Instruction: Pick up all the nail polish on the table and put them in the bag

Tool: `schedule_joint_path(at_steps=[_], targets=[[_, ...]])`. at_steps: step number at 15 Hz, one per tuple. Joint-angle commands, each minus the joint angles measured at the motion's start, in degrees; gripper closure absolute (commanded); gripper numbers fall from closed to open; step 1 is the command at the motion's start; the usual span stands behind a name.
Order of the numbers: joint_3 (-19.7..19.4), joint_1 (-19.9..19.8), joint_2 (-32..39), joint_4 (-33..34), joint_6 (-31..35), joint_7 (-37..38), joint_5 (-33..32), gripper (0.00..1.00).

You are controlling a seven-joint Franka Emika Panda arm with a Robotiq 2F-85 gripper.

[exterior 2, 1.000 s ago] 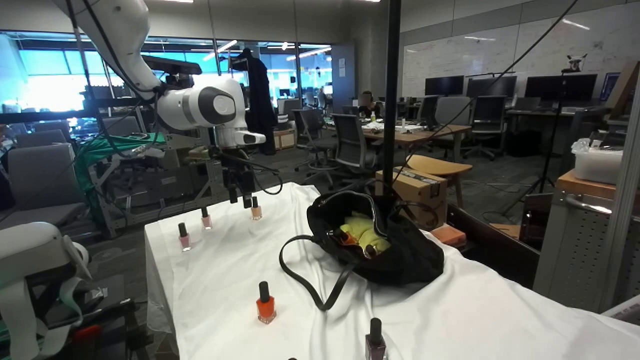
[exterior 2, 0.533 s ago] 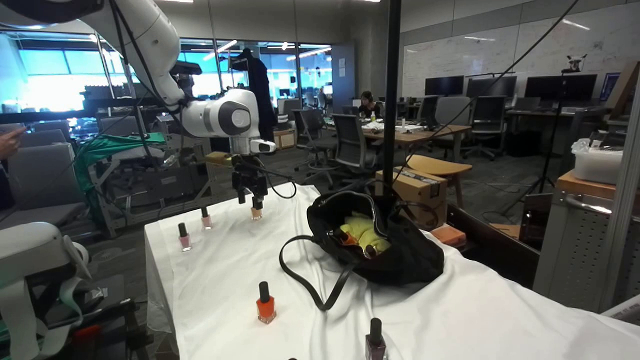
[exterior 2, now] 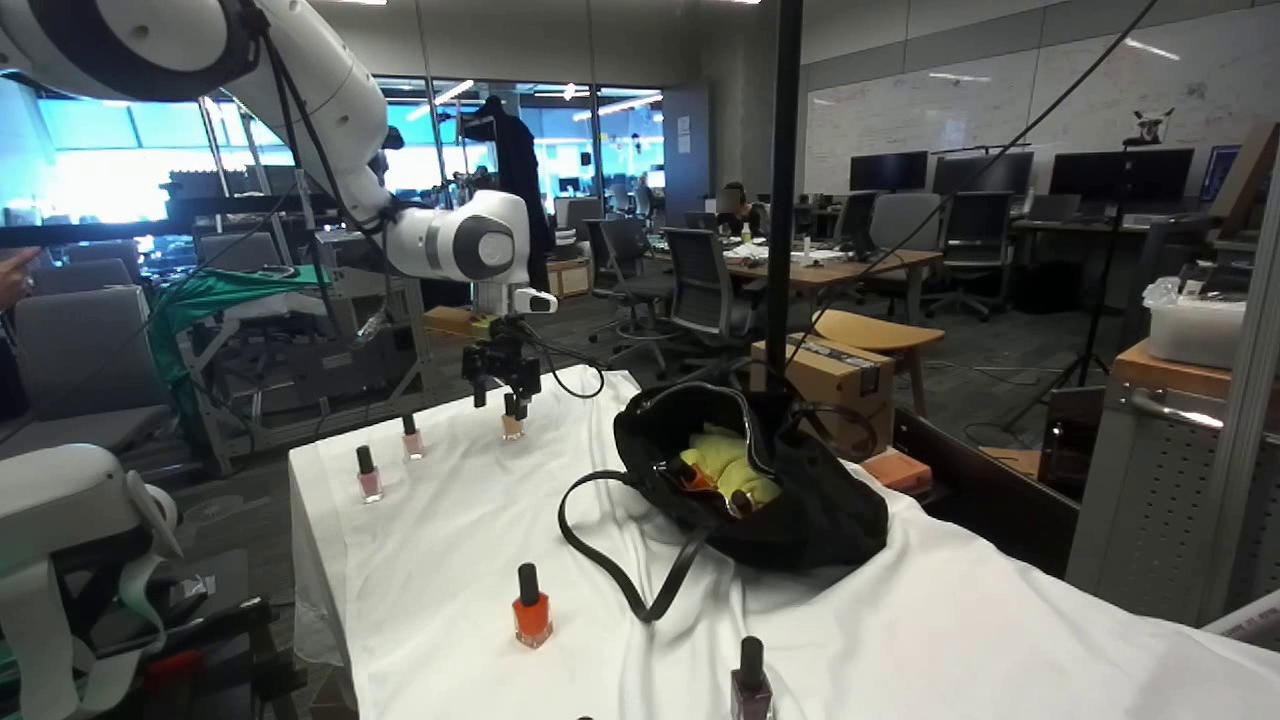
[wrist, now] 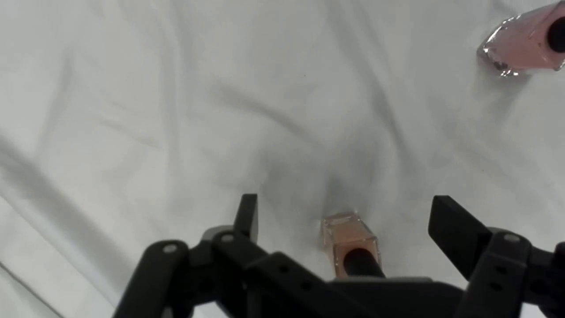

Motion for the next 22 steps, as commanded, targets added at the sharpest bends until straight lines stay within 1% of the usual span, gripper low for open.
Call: schedule_joint_path(at_steps=[1,9,22], targets=[[0.97,0.47,1.91,3.85,-2.79,-4.41,1.34,0.0],[0.53,1.75,4.81,5.94,-0.51,-7.2,-0.17,0.0],[0.49,1.44,9.05,10.58,-0.07,-11.52,-0.27,0.0]])
